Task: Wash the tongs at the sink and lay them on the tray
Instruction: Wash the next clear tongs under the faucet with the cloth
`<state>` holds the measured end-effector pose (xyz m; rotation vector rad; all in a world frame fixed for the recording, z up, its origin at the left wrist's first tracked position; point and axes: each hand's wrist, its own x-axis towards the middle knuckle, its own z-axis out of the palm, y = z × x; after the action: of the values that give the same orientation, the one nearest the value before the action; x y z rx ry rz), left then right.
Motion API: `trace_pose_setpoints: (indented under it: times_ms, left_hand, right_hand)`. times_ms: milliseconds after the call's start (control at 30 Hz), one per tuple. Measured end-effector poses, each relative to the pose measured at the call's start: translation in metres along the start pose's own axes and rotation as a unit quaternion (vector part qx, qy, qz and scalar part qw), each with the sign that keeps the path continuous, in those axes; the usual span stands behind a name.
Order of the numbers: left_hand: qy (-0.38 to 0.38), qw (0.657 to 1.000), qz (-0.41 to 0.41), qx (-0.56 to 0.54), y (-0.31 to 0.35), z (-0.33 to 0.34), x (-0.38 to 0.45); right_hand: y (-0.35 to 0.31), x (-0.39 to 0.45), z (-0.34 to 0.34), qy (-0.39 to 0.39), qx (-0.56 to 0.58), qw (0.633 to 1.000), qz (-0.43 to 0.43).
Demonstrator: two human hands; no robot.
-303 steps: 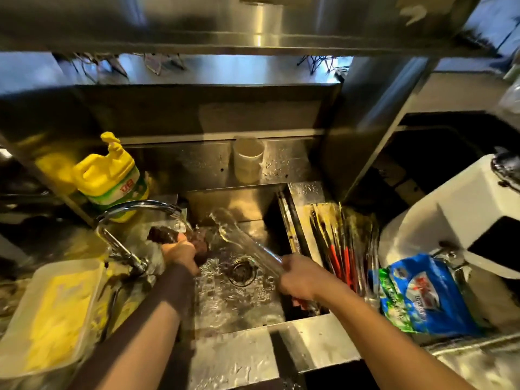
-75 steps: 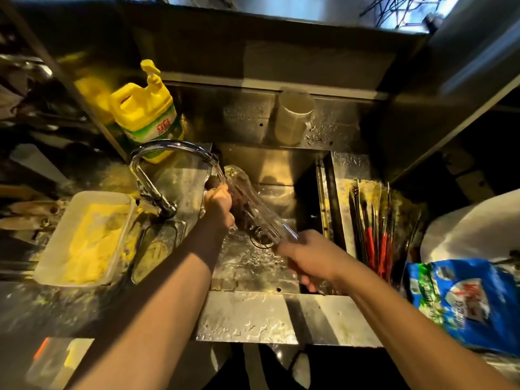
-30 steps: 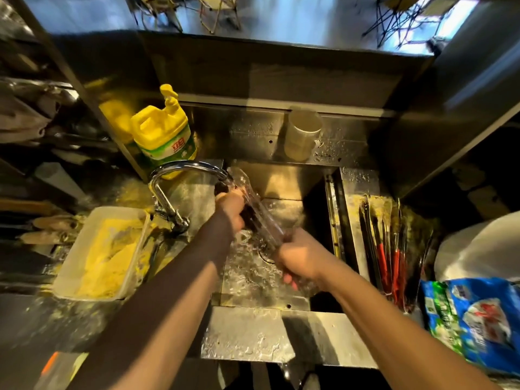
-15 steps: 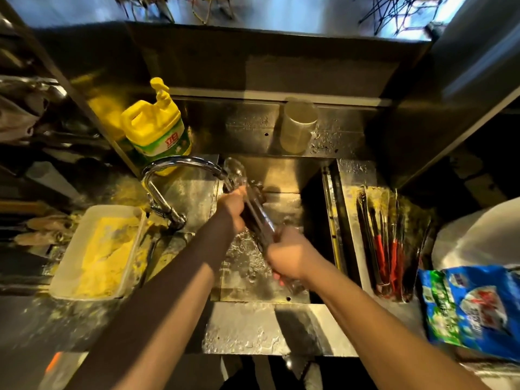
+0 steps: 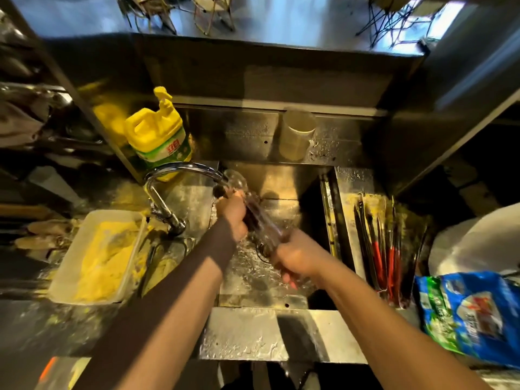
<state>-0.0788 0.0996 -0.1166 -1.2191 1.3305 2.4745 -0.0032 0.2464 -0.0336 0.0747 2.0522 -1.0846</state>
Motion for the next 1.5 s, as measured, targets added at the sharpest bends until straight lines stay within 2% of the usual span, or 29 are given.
trace_pose_setpoints:
  times_ms: [67, 100, 233, 300, 333, 533, 733, 767, 833, 933, 1000, 1100, 1267, 1367, 1500]
  left_hand:
    - [-0.026, 1.0, -0.006, 0.013, 0.003, -0.001, -0.003]
    - [-0.013, 1.0, -0.008, 0.017, 0.007, -0.002, -0.001]
    - [0.141, 0.988, 0.063, 0.025, 0.03, -0.023, 0.019]
    - [0.21, 0.974, 0.063, 0.06, 0.034, -0.034, 0.024]
    - [0.22, 0.971, 0.058, 0.076, 0.031, -0.039, 0.026]
    - [0.06, 0.996, 0.018, 0.069, 0.005, -0.049, 0.017]
    - [-0.002, 0.995, -0.026, 0.097, -0.005, -0.039, -0.003]
    - [-0.011, 0.994, -0.029, 0.1, -0.005, -0.037, -0.005]
    - [-0.027, 0.993, -0.026, 0.112, -0.004, -0.032, -0.012]
    - [-0.045, 0.99, -0.014, 0.132, -0.003, -0.025, -0.02]
    - [-0.058, 0.989, -0.017, 0.134, -0.005, -0.019, -0.026]
    - [-0.062, 0.988, -0.028, 0.142, -0.007, -0.009, -0.036]
    - [-0.084, 0.983, 0.024, 0.16, -0.024, 0.032, -0.063]
    - [-0.114, 0.977, 0.043, 0.173, -0.045, 0.069, -0.084]
    - [-0.164, 0.966, 0.034, 0.196, -0.077, 0.117, -0.12]
  right_hand:
    - [-0.005, -0.002, -0.001, 0.007, 0.004, 1.0, -0.005]
    - [-0.006, -0.003, -0.002, 0.007, 0.005, 1.0, -0.009]
    - [0.002, -0.023, -0.015, -0.001, -0.022, 1.0, 0.006]
    - [0.008, -0.029, -0.024, 0.012, 0.008, 1.0, 0.019]
    - [0.008, -0.029, -0.026, 0.021, 0.029, 0.999, 0.024]
    - [0.004, -0.026, -0.017, 0.027, 0.116, 0.992, 0.036]
    - [0.0, -0.023, -0.014, 0.075, 0.102, 0.99, 0.058]
    - [0.0, -0.023, -0.014, 0.093, 0.068, 0.992, 0.048]
    - [0.001, -0.023, -0.017, 0.16, -0.086, 0.983, 0.004]
    - [0.008, -0.025, -0.026, 0.274, -0.351, 0.895, -0.013]
    - [0.013, -0.025, -0.031, 0.301, -0.394, 0.868, -0.023]
    - [0.018, -0.033, -0.043, 0.277, -0.343, 0.897, -0.037]
    - [0.042, -0.057, -0.077, 0.225, -0.121, 0.966, -0.048]
    - [0.068, -0.081, -0.102, 0.232, -0.055, 0.969, -0.065]
    - [0.102, -0.124, -0.128, 0.297, -0.073, 0.949, -0.083]
